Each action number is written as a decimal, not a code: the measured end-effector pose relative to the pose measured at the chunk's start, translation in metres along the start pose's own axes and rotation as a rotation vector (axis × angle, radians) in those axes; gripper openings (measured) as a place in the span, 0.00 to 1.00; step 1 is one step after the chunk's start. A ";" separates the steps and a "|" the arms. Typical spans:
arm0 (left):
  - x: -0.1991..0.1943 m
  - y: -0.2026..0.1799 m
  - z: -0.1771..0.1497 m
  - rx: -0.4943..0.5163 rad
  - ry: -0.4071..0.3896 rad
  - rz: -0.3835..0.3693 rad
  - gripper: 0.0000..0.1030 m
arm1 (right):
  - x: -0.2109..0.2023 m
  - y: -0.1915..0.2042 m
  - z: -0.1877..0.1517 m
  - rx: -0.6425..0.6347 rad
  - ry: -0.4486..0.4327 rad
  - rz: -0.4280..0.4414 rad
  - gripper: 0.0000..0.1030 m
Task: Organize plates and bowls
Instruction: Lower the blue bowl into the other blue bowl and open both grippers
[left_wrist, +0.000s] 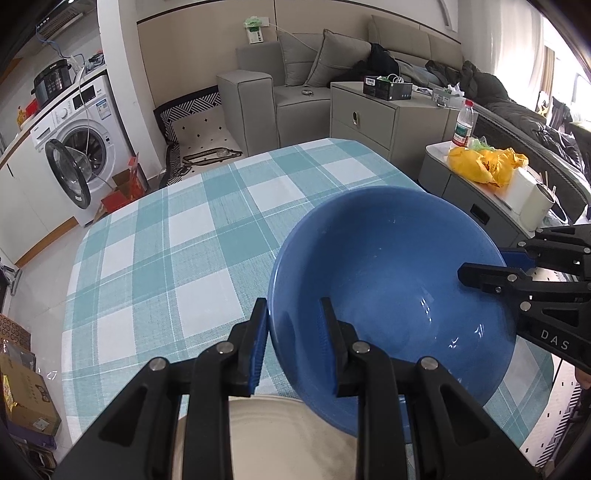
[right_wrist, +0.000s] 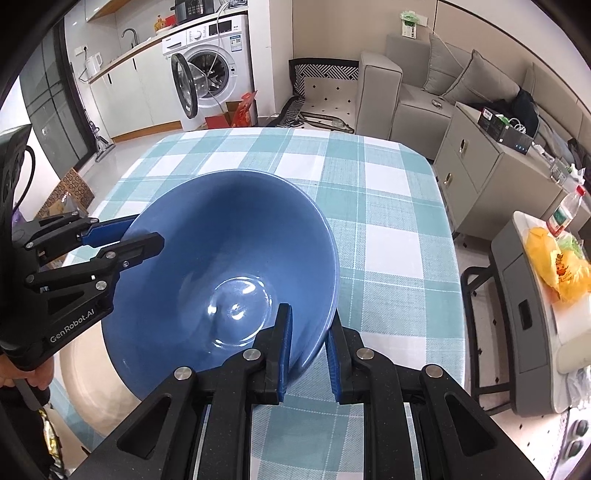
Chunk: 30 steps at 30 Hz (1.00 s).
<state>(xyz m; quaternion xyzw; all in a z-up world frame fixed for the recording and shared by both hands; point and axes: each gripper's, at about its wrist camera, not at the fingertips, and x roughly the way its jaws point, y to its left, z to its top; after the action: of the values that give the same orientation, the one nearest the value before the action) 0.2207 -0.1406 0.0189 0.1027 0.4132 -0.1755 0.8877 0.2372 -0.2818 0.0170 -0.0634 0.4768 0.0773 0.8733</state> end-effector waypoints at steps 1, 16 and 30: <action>0.001 -0.001 0.000 0.003 -0.001 0.003 0.24 | 0.000 0.000 -0.001 -0.003 -0.001 -0.004 0.17; 0.007 -0.007 -0.004 0.031 -0.008 0.037 0.24 | 0.006 0.013 -0.008 -0.086 -0.009 -0.128 0.19; 0.014 -0.004 -0.005 0.041 0.005 0.045 0.24 | 0.018 0.011 -0.011 -0.078 -0.007 -0.120 0.26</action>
<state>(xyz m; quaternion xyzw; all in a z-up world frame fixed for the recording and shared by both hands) 0.2235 -0.1461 0.0045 0.1306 0.4092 -0.1635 0.8881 0.2357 -0.2716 -0.0045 -0.1257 0.4655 0.0438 0.8750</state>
